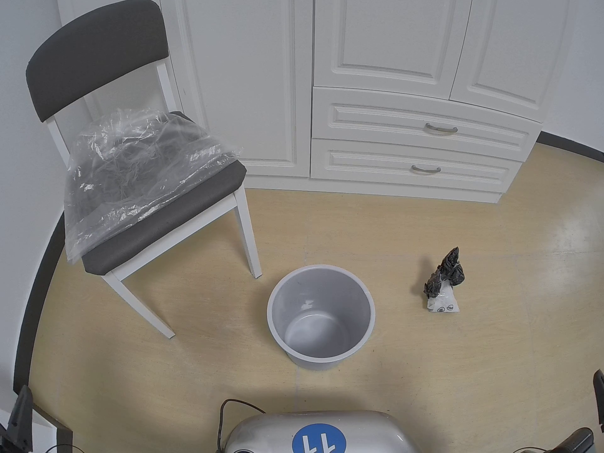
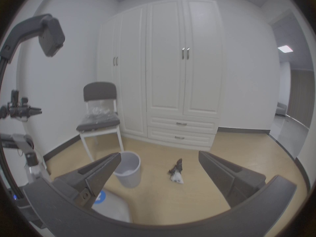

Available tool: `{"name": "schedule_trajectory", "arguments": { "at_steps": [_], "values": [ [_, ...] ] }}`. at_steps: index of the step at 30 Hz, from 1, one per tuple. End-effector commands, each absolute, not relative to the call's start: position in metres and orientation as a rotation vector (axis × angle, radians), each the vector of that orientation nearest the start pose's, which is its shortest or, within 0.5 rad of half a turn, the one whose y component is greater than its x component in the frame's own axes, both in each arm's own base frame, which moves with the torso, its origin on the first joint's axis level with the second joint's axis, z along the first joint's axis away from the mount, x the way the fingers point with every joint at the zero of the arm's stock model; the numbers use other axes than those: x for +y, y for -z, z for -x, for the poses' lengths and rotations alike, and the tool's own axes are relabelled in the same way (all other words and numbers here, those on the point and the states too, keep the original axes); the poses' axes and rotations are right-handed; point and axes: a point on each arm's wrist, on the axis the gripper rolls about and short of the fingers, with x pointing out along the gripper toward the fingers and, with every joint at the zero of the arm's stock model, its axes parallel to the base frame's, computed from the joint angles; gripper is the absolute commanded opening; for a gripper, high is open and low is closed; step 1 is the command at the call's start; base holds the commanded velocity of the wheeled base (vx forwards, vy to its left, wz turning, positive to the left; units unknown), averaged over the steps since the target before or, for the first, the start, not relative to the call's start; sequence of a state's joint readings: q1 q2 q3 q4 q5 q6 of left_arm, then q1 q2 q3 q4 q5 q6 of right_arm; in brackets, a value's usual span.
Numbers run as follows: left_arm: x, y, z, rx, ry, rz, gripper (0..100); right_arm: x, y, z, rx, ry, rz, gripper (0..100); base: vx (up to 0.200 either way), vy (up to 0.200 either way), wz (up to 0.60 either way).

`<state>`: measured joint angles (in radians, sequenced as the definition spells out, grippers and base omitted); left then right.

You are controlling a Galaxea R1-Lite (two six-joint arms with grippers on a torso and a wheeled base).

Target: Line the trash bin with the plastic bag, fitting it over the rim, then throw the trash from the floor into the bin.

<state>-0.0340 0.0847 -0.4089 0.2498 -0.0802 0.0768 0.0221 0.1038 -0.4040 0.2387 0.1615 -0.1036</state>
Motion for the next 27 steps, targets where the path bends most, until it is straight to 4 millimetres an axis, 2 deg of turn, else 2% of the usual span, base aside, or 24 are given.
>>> {"name": "schedule_trajectory", "arguments": {
  "at_steps": [1,5,10,11,16,22,27],
  "values": [
    [0.002,-0.194,0.040,0.145,0.178,-0.121,100,0.004,-0.179,0.023,0.161,-0.250,0.216,100,0.000,0.000,0.00],
    [0.000,-0.198,0.022,0.222,0.168,-0.120,100,0.004,-0.183,0.007,0.229,-0.251,0.226,100,0.000,0.000,0.00],
    [-0.002,-0.201,-0.012,0.320,0.140,-0.119,100,0.005,-0.194,-0.029,0.255,-0.253,0.215,100,0.000,0.000,0.00],
    [-0.002,-0.201,-0.012,0.320,0.140,-0.119,100,0.005,-0.194,-0.029,0.255,-0.253,0.215,100,0.000,0.000,0.00],
    [-0.003,-0.196,-0.049,0.334,0.061,-0.130,100,0.007,-0.201,-0.063,0.245,-0.271,0.224,100,0.000,0.000,0.00],
    [-0.003,-0.197,-0.067,0.316,0.000,-0.142,100,0.014,-0.204,-0.094,0.224,-0.328,0.218,100,0.000,0.000,0.00],
    [-0.003,-0.201,-0.073,0.326,0.000,-0.150,100,0.023,-0.195,-0.114,0.256,-0.373,0.128,100,0.000,0.000,0.00]
  ]
}}
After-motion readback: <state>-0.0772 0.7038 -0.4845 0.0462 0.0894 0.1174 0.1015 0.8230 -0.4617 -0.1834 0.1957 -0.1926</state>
